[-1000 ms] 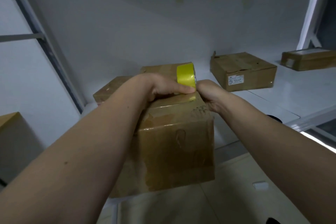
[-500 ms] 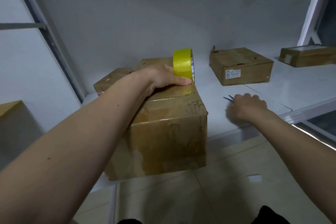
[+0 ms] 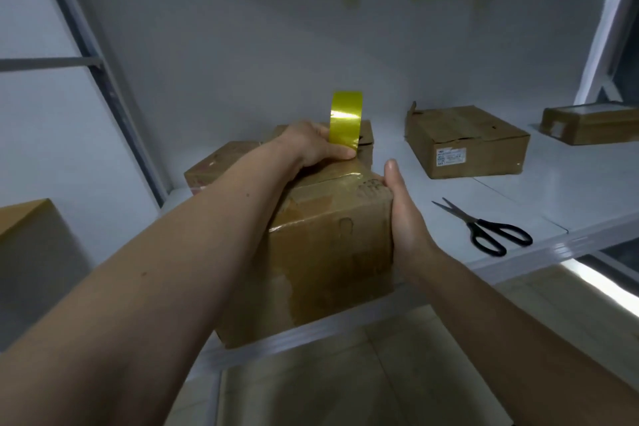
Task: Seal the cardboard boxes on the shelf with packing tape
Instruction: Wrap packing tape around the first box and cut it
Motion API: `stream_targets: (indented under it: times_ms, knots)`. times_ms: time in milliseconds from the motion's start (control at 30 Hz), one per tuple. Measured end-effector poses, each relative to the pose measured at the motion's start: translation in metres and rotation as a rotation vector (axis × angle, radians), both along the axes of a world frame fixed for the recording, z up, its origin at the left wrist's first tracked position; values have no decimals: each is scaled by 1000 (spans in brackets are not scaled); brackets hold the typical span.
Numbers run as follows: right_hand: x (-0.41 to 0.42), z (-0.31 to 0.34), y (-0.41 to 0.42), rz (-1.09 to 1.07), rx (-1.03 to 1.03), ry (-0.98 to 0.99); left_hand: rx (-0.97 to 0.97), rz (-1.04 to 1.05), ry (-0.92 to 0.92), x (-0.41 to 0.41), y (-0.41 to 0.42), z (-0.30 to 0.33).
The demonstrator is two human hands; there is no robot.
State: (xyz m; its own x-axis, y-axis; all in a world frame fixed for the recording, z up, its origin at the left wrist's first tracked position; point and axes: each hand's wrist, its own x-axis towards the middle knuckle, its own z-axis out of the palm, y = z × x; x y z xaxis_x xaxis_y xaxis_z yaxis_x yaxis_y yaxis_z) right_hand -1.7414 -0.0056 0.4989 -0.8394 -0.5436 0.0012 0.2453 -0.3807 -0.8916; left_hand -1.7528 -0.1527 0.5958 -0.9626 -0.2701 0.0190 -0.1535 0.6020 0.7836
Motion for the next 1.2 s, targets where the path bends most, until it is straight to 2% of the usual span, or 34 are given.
stream_targets:
  times_ms: [100, 233, 400, 600, 833, 967, 1100, 1200]
  knots:
    - [-10, 7, 1, -52, 26, 74, 86, -2, 55, -6, 1, 1]
    - [-24, 28, 0, -58, 93, 268, 231, -42, 121, -7, -3, 3]
    - [-33, 38, -3, -15, 227, 337, 537, -71, 120, 3, 1, 11]
    - [-34, 37, -2, -39, 192, 325, 497, -28, 112, 2, 12, 15]
    - [-32, 38, 0, -49, 229, 358, 575, 22, 232, 2, 11, -2]
    - [-31, 42, -1, -38, 260, 361, 367, 100, 255, 1, 8, -1]
    - [-33, 41, 4, 104, 261, 243, 370, 72, 225, 3, 5, -2]
    - [-32, 39, 9, 299, 373, 207, 377, 42, 241, 4, 6, -3]
